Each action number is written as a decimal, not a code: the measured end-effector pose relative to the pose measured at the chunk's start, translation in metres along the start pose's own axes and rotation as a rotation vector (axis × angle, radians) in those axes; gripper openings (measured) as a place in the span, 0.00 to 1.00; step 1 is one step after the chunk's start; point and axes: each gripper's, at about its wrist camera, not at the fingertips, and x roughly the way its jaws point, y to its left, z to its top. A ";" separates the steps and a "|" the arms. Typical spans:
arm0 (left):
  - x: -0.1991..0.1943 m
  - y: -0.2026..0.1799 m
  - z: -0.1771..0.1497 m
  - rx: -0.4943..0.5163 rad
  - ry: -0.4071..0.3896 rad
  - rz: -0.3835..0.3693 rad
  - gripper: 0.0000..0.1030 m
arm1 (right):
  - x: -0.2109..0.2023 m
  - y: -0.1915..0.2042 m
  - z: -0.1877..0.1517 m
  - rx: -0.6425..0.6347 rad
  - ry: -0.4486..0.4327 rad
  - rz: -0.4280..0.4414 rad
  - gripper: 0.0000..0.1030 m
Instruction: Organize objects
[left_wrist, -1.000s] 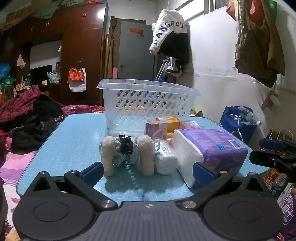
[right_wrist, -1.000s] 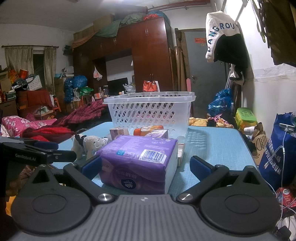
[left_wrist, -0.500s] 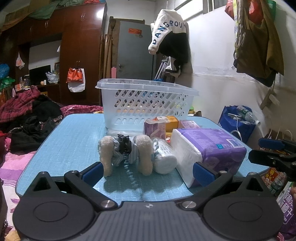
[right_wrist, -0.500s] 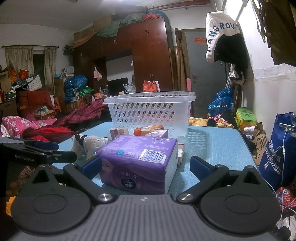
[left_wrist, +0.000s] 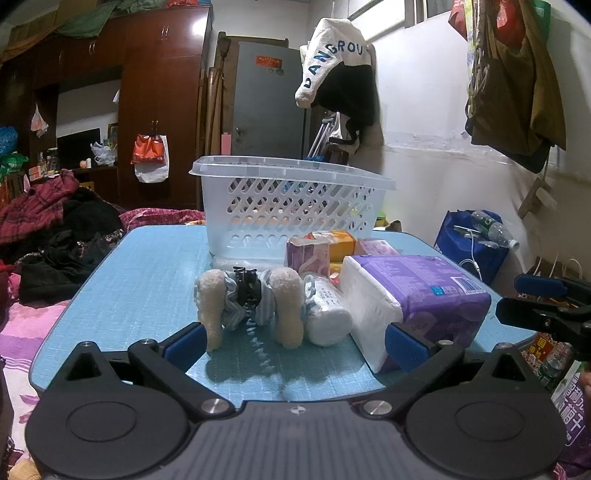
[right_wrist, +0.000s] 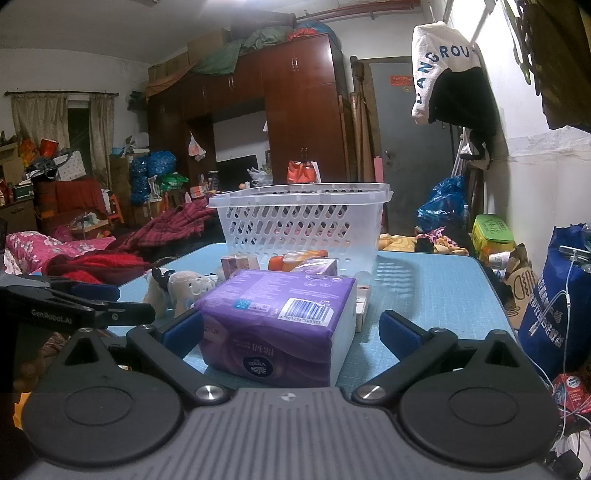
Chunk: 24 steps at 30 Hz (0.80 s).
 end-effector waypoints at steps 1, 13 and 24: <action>0.000 0.000 0.000 -0.001 0.001 -0.001 1.00 | 0.000 0.000 0.000 0.000 -0.001 0.001 1.00; 0.001 -0.001 0.000 -0.003 0.004 -0.009 1.00 | 0.000 0.001 0.000 0.000 -0.002 0.003 1.00; 0.001 -0.003 -0.002 0.005 0.006 -0.011 1.00 | 0.000 0.001 -0.001 0.001 -0.002 0.004 1.00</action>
